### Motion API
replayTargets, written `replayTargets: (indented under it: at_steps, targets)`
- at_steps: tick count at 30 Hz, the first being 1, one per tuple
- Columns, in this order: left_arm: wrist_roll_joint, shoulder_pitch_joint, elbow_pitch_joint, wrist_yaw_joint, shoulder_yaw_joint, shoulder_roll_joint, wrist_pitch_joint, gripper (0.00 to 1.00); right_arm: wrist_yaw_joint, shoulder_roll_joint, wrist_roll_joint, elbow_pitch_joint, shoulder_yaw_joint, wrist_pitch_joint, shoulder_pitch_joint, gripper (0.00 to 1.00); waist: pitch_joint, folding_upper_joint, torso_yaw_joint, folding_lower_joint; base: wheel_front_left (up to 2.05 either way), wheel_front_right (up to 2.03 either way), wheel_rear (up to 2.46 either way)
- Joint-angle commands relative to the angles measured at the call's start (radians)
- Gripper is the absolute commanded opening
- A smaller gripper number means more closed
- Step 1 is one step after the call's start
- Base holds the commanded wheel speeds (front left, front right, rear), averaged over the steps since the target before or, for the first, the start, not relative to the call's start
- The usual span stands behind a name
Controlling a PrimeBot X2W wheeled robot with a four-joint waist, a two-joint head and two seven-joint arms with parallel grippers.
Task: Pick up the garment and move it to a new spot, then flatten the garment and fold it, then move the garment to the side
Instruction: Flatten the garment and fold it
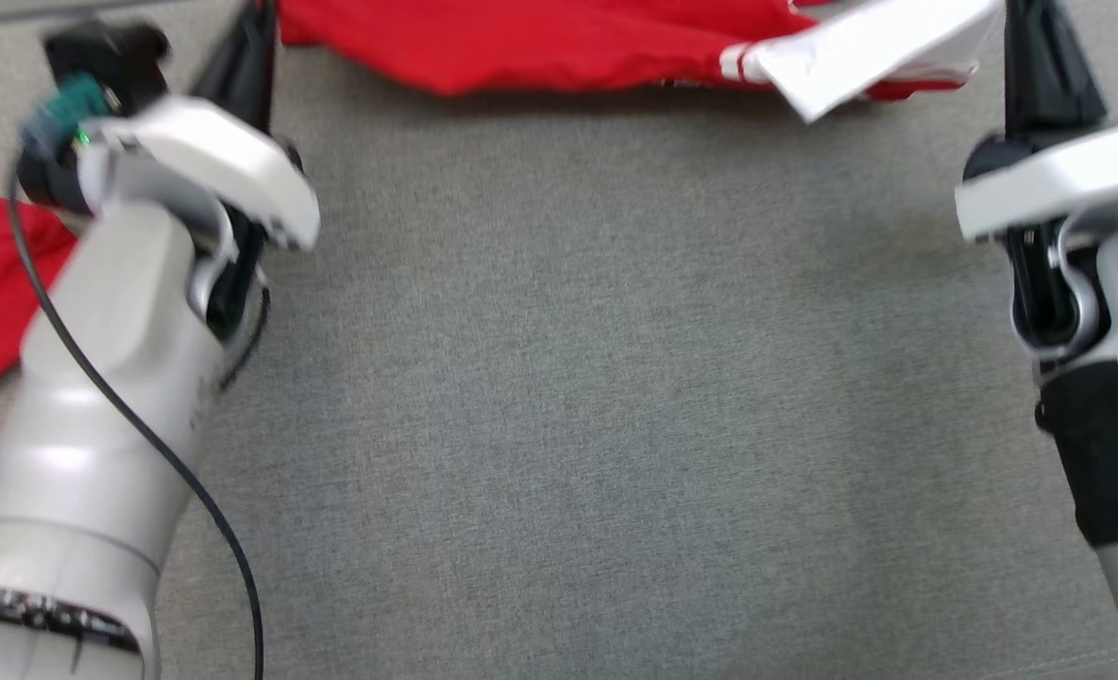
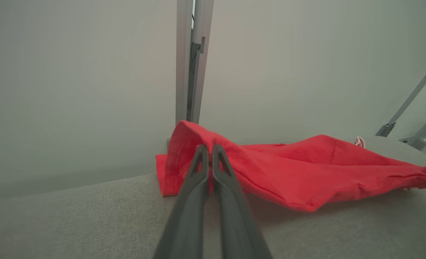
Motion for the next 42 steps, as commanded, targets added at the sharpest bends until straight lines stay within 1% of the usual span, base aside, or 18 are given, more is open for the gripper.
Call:
replayTargets:
  at_steps: [1, 8, 11, 14, 15, 17, 18, 22, 27, 33, 39, 42]
  targets:
    - [0.013, 0.024, -0.007, -0.002, -0.012, 0.008, -0.003, 0.00, 0.000, -0.015, 0.013, 0.010, -0.001, -0.001, 0.028, 0.00, -0.044, 0.0000, -0.007, 0.0000, 0.00, 0.00, 0.00]
    - [0.043, 0.205, -0.044, -0.003, -0.143, 0.039, -0.004, 0.00, 0.000, -0.030, 0.092, 0.102, -0.005, -0.001, 0.175, 0.00, -0.141, 0.0000, -0.021, 0.0000, 0.00, 0.00, 0.00]
    - [0.049, 0.265, -0.033, -0.003, -0.178, 0.054, -0.004, 0.00, 0.000, -0.038, 0.121, 0.156, 0.006, -0.001, 0.219, 0.00, -0.179, 0.0000, -0.029, 0.0000, 0.00, 0.00, 0.00]
    - [0.054, 0.315, -0.002, -0.003, -0.203, 0.054, 0.000, 0.00, 0.000, -0.043, 0.150, 0.209, 0.032, -0.001, 0.256, 0.00, -0.214, 0.0000, -0.036, 0.0000, 0.00, 0.00, 0.00]
    - [0.046, 0.348, 0.016, -0.003, -0.217, 0.046, 0.010, 0.00, 0.000, -0.046, 0.178, 0.242, 0.057, 0.005, 0.278, 0.00, -0.237, 0.0000, -0.038, 0.0000, 0.00, 0.00, 0.00]
    - [0.043, 0.381, 0.032, -0.003, -0.236, 0.043, 0.027, 0.00, 0.000, -0.054, 0.205, 0.261, 0.091, 0.016, 0.301, 0.00, -0.261, 0.0000, -0.037, 0.0000, 0.00, 0.00, 0.00]
    - [0.043, 0.381, 0.032, -0.003, -0.236, 0.043, 0.027, 0.00, 0.000, -0.054, 0.205, 0.261, 0.091, 0.016, 0.301, 0.00, -0.261, 0.0000, -0.037, 0.0000, 0.00, 0.00, 0.00]
    - [0.057, 0.426, 0.053, -0.003, -0.278, 0.043, 0.056, 0.00, 0.000, -0.084, 0.270, 0.265, 0.161, 0.046, 0.352, 0.00, -0.304, 0.0000, -0.029, 0.0000, 0.00, 0.00, 0.00]
    - [0.074, 0.474, 0.069, 0.004, -0.308, 0.044, 0.063, 0.00, 0.000, -0.128, 0.344, 0.255, 0.227, 0.083, 0.398, 0.00, -0.351, 0.0000, -0.021, 0.0000, 0.00, 0.00, 0.00]
    - [0.089, 0.524, 0.070, 0.025, -0.341, 0.051, 0.082, 0.00, 0.000, -0.173, 0.416, 0.237, 0.305, 0.183, 0.428, 0.00, -0.394, 0.0000, -0.018, 0.0000, 0.00, 0.00, 0.00]
    - [0.103, 0.560, 0.049, 0.029, -0.371, 0.060, 0.103, 0.00, 0.000, -0.217, 0.489, 0.214, 0.367, 0.320, 0.446, 0.00, -0.421, 0.0000, -0.016, 0.0000, 0.00, 0.00, 0.00]
    - [0.110, 0.579, 0.029, 0.030, -0.388, 0.069, 0.118, 0.00, 0.000, -0.237, 0.519, 0.187, 0.389, 0.366, 0.456, 0.00, -0.429, 0.0000, -0.017, 0.0000, 0.00, 0.00, 0.00]
